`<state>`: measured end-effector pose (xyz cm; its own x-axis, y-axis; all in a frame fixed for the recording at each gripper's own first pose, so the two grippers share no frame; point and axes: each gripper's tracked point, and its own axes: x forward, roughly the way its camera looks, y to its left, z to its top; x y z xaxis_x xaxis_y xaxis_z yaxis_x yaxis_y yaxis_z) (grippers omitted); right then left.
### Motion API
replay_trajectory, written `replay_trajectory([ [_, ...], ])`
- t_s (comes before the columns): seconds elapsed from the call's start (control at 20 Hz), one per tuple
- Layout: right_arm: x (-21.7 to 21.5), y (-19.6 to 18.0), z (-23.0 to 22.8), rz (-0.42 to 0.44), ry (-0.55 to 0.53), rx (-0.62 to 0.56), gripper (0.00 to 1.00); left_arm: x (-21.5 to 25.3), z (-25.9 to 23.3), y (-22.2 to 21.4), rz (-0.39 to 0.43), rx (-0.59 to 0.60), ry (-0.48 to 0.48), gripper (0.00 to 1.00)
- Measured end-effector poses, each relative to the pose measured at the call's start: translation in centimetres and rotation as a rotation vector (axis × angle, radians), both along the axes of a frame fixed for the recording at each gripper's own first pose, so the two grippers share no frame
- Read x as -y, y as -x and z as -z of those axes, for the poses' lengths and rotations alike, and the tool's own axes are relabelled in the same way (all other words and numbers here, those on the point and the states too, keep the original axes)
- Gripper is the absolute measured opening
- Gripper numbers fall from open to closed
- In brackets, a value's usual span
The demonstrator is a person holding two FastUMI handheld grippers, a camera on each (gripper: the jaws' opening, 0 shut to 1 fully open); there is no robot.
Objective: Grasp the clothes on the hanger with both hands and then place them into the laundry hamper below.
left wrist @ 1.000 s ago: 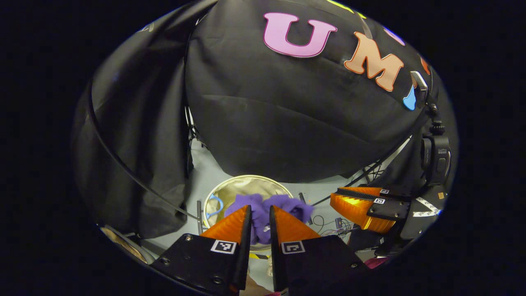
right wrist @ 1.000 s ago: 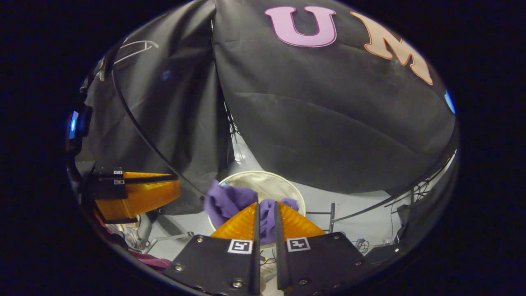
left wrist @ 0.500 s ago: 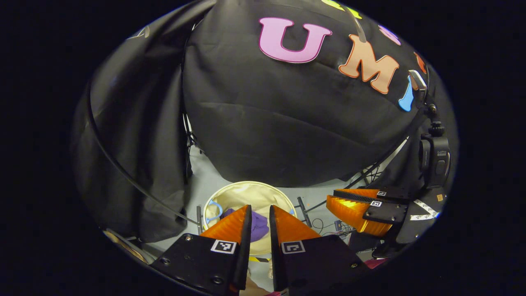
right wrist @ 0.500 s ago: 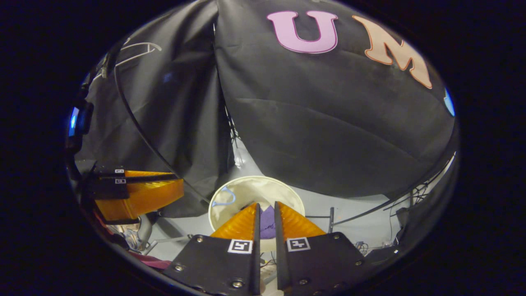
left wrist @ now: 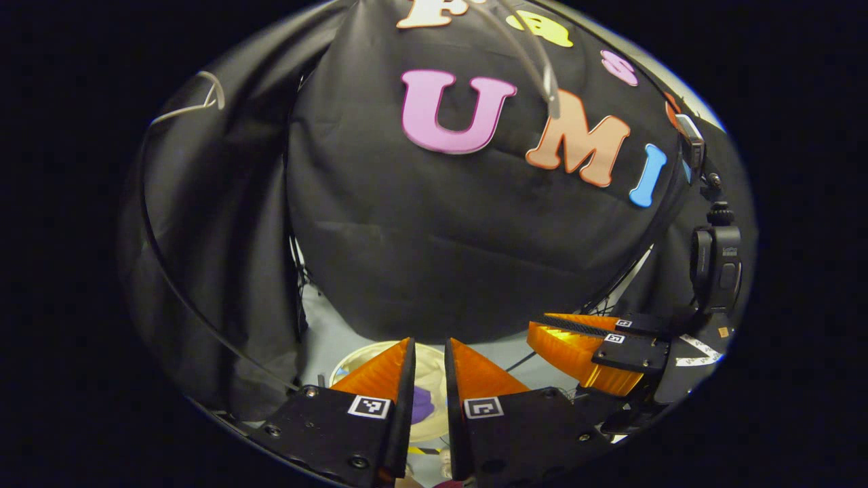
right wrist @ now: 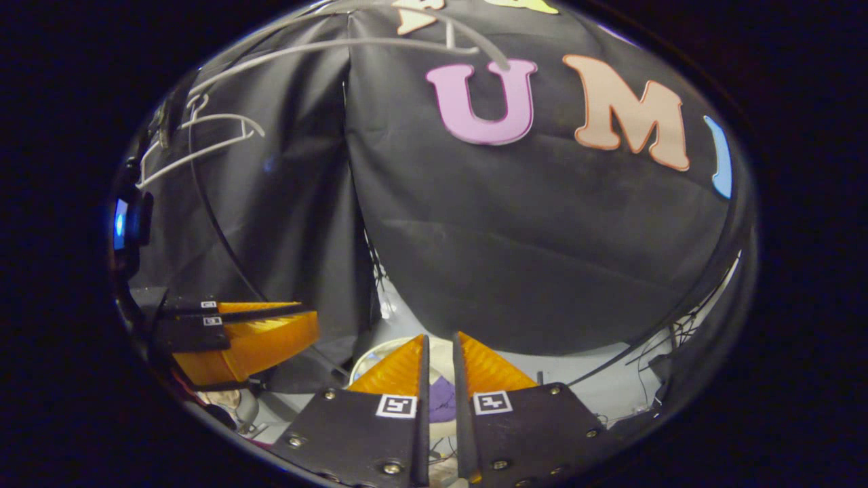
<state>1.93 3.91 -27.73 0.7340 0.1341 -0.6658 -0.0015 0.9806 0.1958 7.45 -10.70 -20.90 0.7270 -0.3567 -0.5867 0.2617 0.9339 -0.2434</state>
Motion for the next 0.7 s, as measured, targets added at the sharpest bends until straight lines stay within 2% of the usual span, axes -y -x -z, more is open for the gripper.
replay_trajectory([
  [0.45,6.6,-2.3,-15.8,0.157,0.099,0.359,0.16,3.3,-16.3,-1.6,0.042,0.352,0.084,0.25],
  [0.5,7.0,-2.2,-17.2,0.168,0.107,0.387,0.16,3.7,-18.2,-1.8,0.046,0.392,0.097,0.33],
  [0.55,7.5,-2.1,-18.6,0.178,0.112,0.414,0.16,3.7,-19.8,-1.5,0.053,0.427,0.106,0.17],
  [0.6,7.8,-1.9,-19.9,0.186,0.117,0.438,0.16,4.0,-21.3,-1.5,0.060,0.458,0.115,0.33],
  [0.65,8.0,-1.7,-21.2,0.192,0.121,0.464,0.16,4.2,-22.2,-1.3,0.064,0.478,0.121,0.17],
  [0.7,8.3,-1.6,-22.4,0.198,0.126,0.488,0.16,4.5,-23.4,-1.2,0.064,0.502,0.128,0.17],
])
